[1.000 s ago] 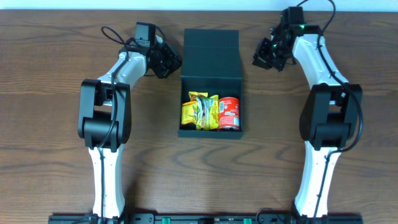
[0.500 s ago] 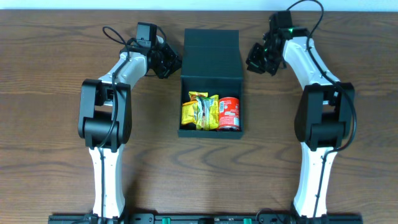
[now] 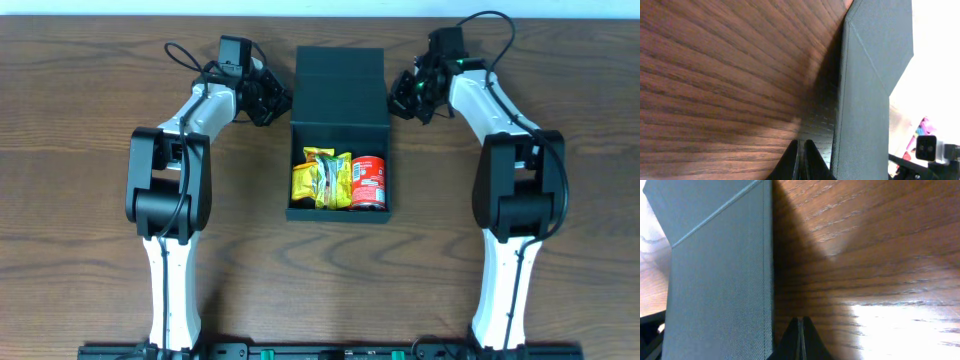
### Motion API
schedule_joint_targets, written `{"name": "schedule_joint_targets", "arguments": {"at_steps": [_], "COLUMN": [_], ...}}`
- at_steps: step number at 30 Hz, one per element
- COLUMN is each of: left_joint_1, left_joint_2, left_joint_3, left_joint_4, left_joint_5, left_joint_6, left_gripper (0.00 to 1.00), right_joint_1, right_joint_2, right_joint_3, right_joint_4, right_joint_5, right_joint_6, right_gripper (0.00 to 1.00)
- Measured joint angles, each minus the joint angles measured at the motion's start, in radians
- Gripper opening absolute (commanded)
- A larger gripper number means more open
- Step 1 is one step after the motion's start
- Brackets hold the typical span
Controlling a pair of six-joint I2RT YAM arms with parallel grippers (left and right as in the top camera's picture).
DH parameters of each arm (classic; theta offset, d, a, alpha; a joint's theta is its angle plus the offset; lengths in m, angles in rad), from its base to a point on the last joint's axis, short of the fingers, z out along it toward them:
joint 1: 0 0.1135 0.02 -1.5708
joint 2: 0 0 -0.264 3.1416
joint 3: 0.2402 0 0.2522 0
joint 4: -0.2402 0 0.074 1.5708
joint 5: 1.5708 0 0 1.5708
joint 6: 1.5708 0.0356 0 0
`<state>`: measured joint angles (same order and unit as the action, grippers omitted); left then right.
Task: Pack container
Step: 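Grip the lid with both grippers and swing it upright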
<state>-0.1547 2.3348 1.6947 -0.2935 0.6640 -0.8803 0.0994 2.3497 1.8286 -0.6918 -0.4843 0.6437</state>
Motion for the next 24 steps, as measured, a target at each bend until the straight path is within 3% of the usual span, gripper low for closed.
{"name": "schedule_joint_targets", "arguments": {"at_steps": [6,24], "left_joint_1": [0.017,0.032], "left_joint_2": [0.001,0.001], "left_joint_3": [0.0,0.0], "left_joint_4": [0.119,0.223], "left_joint_5": [0.047,0.17], "left_joint_6": [-0.041,-0.096], "left_gripper": [0.06,0.06], "right_joint_1": [-0.003,-0.051], "right_joint_2": [0.0,0.0], "right_joint_3": [0.0,-0.005], "right_joint_4": [0.054,0.156], "right_joint_5": [-0.042,-0.213], "right_joint_6": [0.021,0.077], "right_gripper": [0.01,0.01]}}
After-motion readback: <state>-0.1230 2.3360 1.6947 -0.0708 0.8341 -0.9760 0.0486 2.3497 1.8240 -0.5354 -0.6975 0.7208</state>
